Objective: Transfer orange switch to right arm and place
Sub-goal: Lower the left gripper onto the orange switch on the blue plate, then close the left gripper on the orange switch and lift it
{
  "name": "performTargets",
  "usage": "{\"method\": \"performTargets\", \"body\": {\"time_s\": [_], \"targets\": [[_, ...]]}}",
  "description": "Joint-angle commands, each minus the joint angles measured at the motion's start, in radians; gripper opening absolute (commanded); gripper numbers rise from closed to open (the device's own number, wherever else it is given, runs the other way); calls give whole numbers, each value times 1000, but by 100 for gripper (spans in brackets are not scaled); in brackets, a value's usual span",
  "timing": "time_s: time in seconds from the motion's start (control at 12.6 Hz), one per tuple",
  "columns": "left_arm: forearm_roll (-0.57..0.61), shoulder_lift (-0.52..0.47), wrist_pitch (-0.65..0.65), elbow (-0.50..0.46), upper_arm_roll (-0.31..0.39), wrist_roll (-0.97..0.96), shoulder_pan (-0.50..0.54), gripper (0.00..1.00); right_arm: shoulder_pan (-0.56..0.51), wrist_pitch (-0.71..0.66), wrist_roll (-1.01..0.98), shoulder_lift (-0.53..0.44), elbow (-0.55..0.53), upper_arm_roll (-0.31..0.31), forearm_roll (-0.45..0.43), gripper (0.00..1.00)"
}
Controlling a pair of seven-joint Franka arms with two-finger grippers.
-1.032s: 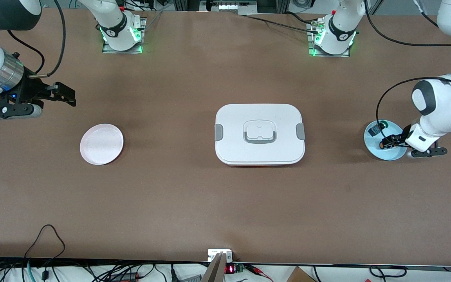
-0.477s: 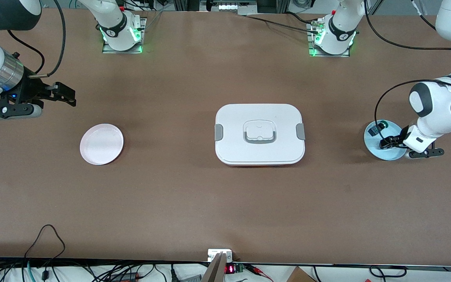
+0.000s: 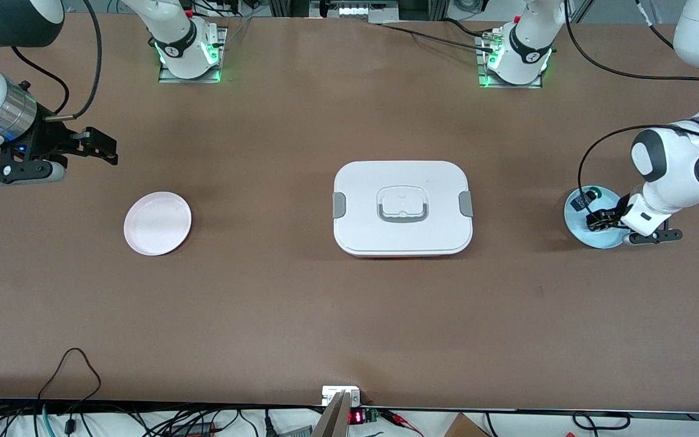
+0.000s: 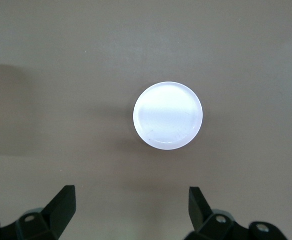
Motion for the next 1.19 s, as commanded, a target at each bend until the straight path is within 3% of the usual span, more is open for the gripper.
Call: {"method": "performTargets", "body": {"time_s": [0.0, 0.4, 0.48, 0.64, 0.71, 0.87, 1.11], "targets": [[12, 11, 44, -14, -9, 17, 14, 100, -3, -12, -5, -2, 12, 2, 12, 100], [12, 41, 84, -18, -11, 42, 31, 97, -3, -10, -5, -2, 12, 2, 12, 100], [12, 41, 84, -18, -11, 42, 31, 88, -3, -12, -5, -2, 12, 2, 14, 100], [12, 41, 82, -18, -11, 37, 30, 52, -3, -10, -5, -1, 12, 0, 14, 100], [12, 41, 81, -18, -12, 37, 30, 43, -3, -10, -5, -2, 12, 0, 12, 100], [12, 33, 76, -17, -14, 40, 30, 33, -3, -10, -5, -2, 12, 2, 12, 100], [12, -20, 15, -6, -41, 40, 31, 30, -3, -10, -5, -1, 12, 0, 12, 100]]}}
